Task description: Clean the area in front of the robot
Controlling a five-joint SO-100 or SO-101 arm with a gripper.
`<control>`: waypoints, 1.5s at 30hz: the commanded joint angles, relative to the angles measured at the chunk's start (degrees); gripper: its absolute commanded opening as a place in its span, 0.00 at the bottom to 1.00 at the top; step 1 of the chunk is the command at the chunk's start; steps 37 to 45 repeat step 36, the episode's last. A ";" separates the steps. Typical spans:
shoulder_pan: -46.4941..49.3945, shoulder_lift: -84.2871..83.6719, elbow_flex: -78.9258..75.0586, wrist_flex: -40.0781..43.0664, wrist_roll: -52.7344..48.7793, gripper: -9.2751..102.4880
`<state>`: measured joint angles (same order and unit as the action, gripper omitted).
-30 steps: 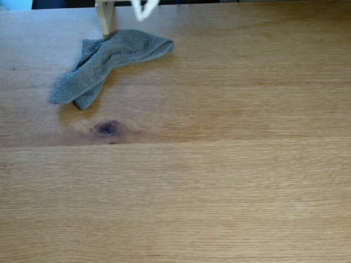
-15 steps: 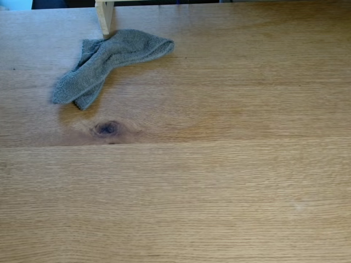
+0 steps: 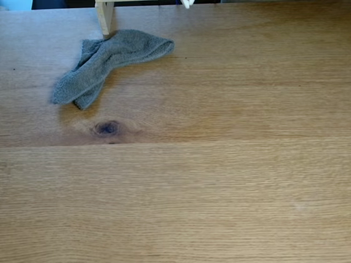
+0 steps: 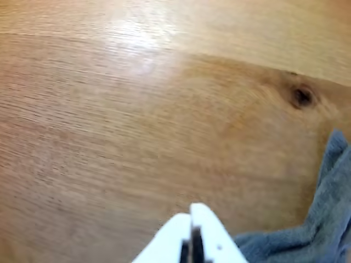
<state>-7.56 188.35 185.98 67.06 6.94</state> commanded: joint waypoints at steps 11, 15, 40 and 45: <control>3.87 0.97 6.68 5.45 -0.62 0.08; 4.57 1.05 6.68 5.45 -0.62 0.08; 4.57 1.05 6.68 5.45 -0.62 0.08; 4.57 1.05 6.68 5.45 -0.62 0.08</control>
